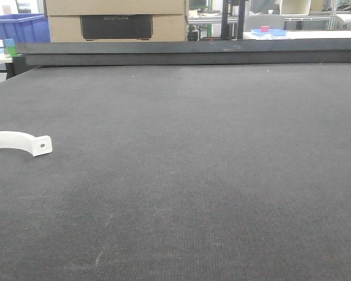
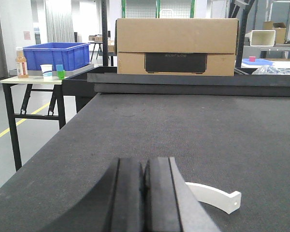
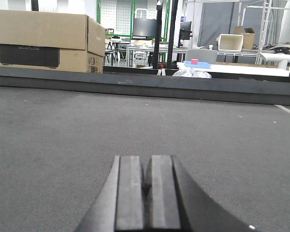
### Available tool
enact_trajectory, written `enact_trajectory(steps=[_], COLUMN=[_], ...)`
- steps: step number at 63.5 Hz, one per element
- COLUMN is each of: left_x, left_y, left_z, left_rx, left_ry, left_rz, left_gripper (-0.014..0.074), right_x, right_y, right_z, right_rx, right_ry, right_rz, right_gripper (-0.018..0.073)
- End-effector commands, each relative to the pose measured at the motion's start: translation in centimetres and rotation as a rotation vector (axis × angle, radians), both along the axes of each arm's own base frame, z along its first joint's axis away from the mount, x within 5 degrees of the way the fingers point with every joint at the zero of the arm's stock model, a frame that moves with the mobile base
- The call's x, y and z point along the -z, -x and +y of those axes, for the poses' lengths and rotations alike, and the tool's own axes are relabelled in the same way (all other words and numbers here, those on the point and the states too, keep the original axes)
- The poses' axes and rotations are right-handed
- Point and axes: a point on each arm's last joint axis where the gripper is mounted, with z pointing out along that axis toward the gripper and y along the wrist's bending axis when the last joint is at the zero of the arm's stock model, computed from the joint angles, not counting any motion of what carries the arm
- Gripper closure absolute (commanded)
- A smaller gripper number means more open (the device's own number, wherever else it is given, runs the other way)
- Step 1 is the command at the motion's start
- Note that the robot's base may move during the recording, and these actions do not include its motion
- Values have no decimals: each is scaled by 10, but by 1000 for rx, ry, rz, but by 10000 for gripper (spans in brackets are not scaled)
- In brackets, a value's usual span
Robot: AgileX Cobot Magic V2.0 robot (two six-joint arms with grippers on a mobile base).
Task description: Grab PVC pipe and place in blue bin
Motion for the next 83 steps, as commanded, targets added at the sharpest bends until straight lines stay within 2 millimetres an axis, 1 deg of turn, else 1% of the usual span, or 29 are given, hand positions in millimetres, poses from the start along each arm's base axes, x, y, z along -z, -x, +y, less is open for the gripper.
enact_trajectory(steps=[1,32,43,68,71,76,83], left_x=[-2,-2,-2,-2,-5,-8,-12], left_y=[1,1,1,1,1,1,2], left_z=[0,0,0,0,0,0,2], left_rx=[4,4,-3,-3,-3,0,1], left_ry=[4,4,-82,-82,-81,-30,134], left_rz=[-26,-26,-23,-23,-46,-82,-136], left_gripper=[707,707,707,707,707,707,707], right_x=[-3,-3,-3,-3,-4,-7,-18], right_y=[0,0,0,0,0,1,3], right_z=[-1,-1,-1,-1,-1,-1,-1], right_rx=[9,9,9,10,10,13,23], right_ry=[11,11,11,11,12,22,47], right_rz=[-20,-20,-20,-21,-27,-69,-187], right_gripper=[727,727,727,727,727,727,727])
